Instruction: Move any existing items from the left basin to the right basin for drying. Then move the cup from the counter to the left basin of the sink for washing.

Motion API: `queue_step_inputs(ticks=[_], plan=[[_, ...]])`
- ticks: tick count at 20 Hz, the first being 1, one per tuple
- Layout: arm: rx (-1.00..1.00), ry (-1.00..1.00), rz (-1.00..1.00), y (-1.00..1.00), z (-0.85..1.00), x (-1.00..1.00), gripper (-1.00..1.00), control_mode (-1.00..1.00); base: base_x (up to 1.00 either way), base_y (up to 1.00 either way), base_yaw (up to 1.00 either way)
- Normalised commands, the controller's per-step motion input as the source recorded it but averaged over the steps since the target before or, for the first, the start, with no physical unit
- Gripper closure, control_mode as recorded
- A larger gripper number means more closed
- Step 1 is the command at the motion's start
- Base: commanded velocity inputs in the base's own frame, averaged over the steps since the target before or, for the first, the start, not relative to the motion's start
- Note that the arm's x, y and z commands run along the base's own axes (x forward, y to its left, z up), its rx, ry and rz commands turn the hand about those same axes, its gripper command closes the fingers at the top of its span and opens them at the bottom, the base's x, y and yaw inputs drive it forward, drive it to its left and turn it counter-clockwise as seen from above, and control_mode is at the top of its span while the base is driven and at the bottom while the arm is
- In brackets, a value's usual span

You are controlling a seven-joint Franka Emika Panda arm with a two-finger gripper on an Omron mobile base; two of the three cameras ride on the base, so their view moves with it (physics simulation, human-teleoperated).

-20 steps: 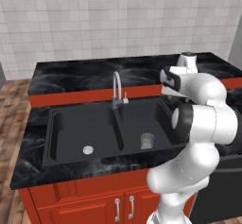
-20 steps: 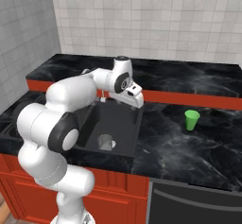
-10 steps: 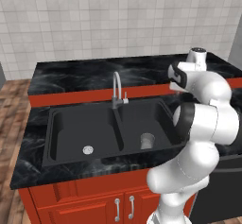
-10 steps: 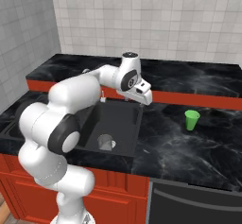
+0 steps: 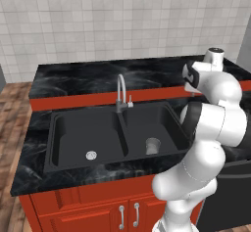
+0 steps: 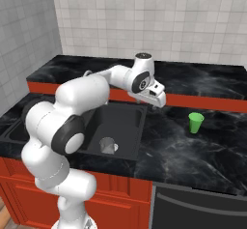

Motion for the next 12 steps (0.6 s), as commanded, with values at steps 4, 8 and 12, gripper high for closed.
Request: queue_step_inputs(ticks=[4, 8, 12], plan=[[0.0, 0.0, 0.0, -0.46, 0.01, 0.0, -1.0, -1.0, 0.0, 0.0, 0.0], [0.0, -0.02, 0.0, -0.43, 0.0, 0.0, -1.0, -1.0, 0.0, 0.0, 0.0], [0.0, -0.04, 0.0, -0.41, 0.02, 0.0, -1.0, -1.0, 0.0, 0.0, 0.0]])
